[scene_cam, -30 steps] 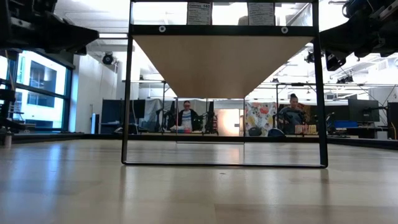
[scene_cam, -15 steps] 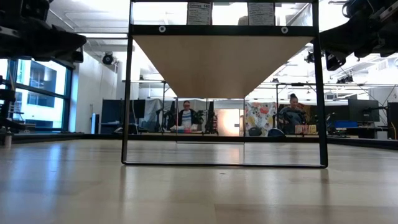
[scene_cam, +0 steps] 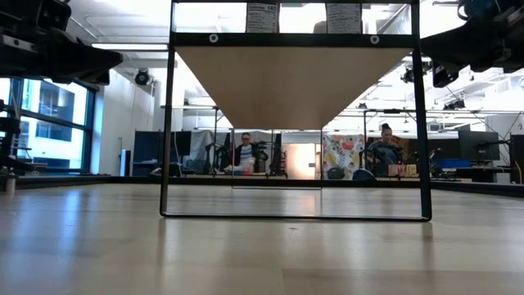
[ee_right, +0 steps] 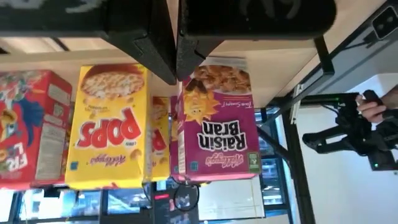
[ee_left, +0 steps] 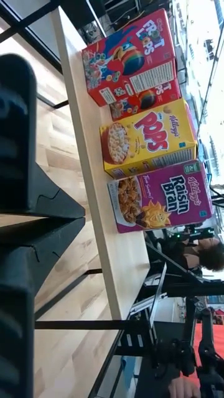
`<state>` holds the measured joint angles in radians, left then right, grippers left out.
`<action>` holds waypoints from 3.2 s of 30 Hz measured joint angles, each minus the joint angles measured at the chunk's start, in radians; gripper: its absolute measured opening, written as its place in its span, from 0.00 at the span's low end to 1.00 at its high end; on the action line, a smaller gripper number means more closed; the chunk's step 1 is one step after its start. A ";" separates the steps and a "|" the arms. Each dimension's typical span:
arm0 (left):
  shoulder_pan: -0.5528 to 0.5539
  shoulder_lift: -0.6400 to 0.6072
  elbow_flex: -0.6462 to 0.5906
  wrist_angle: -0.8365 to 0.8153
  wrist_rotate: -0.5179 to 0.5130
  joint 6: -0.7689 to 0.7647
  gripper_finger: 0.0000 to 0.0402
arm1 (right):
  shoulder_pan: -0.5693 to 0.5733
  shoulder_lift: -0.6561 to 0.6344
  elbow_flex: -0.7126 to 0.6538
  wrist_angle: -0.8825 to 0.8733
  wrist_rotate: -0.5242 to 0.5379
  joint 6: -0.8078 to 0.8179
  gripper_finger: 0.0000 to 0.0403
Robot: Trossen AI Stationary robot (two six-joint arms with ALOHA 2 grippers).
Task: Stack cereal on shelf
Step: Return to Home Position
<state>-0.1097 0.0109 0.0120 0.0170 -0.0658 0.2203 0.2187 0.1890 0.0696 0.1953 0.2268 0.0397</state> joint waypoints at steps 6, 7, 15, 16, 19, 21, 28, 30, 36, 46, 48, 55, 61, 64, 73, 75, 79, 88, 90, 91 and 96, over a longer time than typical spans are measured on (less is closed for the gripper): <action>0.000 0.000 0.000 0.000 -0.002 0.000 0.00 | -0.064 -0.066 -0.047 0.007 -0.090 -0.008 0.00; 0.000 0.000 0.000 0.000 -0.002 0.000 0.00 | -0.076 -0.076 -0.059 -0.016 -0.107 0.006 0.00; 0.000 0.001 0.000 0.001 -0.002 0.000 0.00 | -0.142 -0.082 -0.059 -0.112 -0.158 -0.058 0.00; 0.000 0.001 0.000 0.002 -0.002 0.000 0.00 | -0.147 -0.082 -0.059 -0.140 -0.156 -0.074 0.00; 0.000 0.001 0.000 0.002 -0.002 0.000 0.00 | -0.162 -0.068 -0.059 -0.163 -0.130 -0.082 0.00; 0.000 0.001 0.000 0.002 -0.002 0.000 0.00 | -0.171 -0.060 -0.060 -0.163 -0.128 -0.079 0.00; 0.000 0.001 0.000 0.002 -0.002 0.000 0.00 | -0.181 -0.032 -0.060 -0.163 -0.127 0.077 0.00; 0.000 0.001 0.000 0.002 -0.002 0.000 0.00 | -0.181 -0.032 -0.060 -0.163 -0.128 0.093 0.00; 0.000 0.001 0.000 0.002 -0.002 0.000 0.00 | -0.181 -0.032 -0.060 -0.163 -0.128 0.092 0.00; 0.000 0.001 0.001 0.002 -0.002 0.000 0.00 | -0.181 -0.032 -0.060 -0.163 -0.128 0.091 0.00; 0.000 0.001 0.001 0.002 -0.002 0.000 0.00 | -0.181 -0.032 -0.060 -0.163 -0.128 0.091 0.00; 0.000 0.001 0.001 0.002 -0.002 0.000 0.00 | -0.181 -0.032 -0.060 -0.163 -0.128 0.091 0.00; 0.000 0.001 0.001 0.002 -0.001 0.000 0.00 | -0.181 -0.032 -0.061 -0.163 -0.129 0.091 0.00; -0.003 0.001 0.001 0.002 -0.001 0.000 0.00 | -0.181 -0.032 -0.061 -0.163 -0.129 0.091 0.00; -0.003 0.001 0.001 0.002 -0.001 0.000 0.00 | -0.181 -0.032 -0.061 -0.163 -0.129 0.091 0.00; -0.002 0.001 0.001 0.002 0.000 0.000 0.00 | -0.181 -0.032 -0.061 -0.163 -0.129 0.091 0.00; -0.002 0.001 0.001 0.002 0.003 0.000 0.00 | -0.181 -0.032 -0.061 -0.163 -0.129 0.091 0.00; -0.002 0.001 0.001 0.002 0.003 0.000 0.00 | -0.181 -0.032 -0.061 -0.163 -0.129 0.091 0.00; -0.002 0.001 0.001 0.002 0.003 0.000 0.00 | -0.181 -0.032 -0.061 -0.163 -0.129 0.091 0.00; -0.002 0.001 0.001 0.002 0.003 0.000 0.00 | -0.181 -0.032 -0.061 -0.163 -0.129 0.091 0.00; -0.002 0.001 0.001 0.002 0.003 0.000 0.00 | -0.181 -0.032 -0.061 -0.163 -0.129 0.091 0.00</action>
<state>-0.1116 0.0120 0.0128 0.0189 -0.0631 0.2199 0.0372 0.1574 0.0086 0.0322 0.0982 0.1310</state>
